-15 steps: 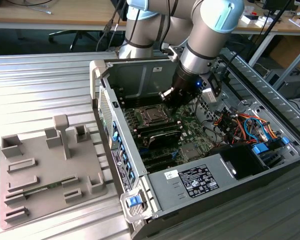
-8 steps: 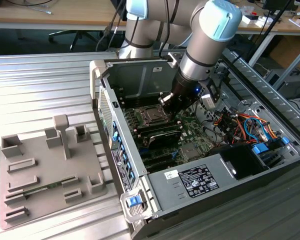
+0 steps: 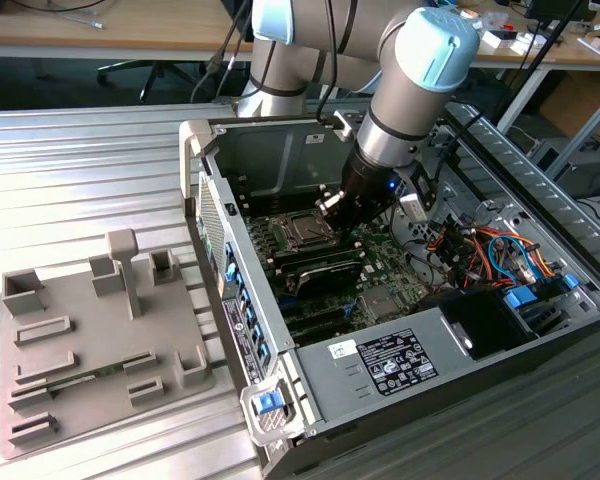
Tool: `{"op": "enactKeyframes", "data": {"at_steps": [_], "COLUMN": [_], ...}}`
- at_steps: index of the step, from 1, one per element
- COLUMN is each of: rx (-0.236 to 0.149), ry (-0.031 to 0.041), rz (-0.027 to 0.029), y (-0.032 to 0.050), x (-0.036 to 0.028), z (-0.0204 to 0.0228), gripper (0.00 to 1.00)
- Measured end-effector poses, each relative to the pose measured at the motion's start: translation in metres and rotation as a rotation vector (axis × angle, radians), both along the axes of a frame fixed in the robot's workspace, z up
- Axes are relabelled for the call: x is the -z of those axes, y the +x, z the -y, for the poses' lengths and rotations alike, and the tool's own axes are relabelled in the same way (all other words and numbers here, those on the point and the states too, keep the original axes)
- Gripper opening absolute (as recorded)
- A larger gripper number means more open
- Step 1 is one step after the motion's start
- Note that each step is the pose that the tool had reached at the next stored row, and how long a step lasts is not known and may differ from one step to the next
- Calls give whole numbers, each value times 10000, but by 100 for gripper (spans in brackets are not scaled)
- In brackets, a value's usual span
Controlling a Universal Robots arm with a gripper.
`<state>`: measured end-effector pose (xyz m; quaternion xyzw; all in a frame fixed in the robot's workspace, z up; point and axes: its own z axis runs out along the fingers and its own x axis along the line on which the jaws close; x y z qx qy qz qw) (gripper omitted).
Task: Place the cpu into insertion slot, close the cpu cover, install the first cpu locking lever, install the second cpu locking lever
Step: 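Install the second cpu locking lever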
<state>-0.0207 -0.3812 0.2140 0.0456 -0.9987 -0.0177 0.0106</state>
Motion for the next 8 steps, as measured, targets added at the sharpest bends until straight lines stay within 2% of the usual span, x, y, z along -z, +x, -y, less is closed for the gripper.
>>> {"op": "enactKeyframes", "data": {"at_steps": [5,8], "rx": [1,-1], "ry": [-2,-1], "rz": [0,0], "y": [-15,-60], "x": [29,36], "z": [0,0], "gripper": [11,11]}}
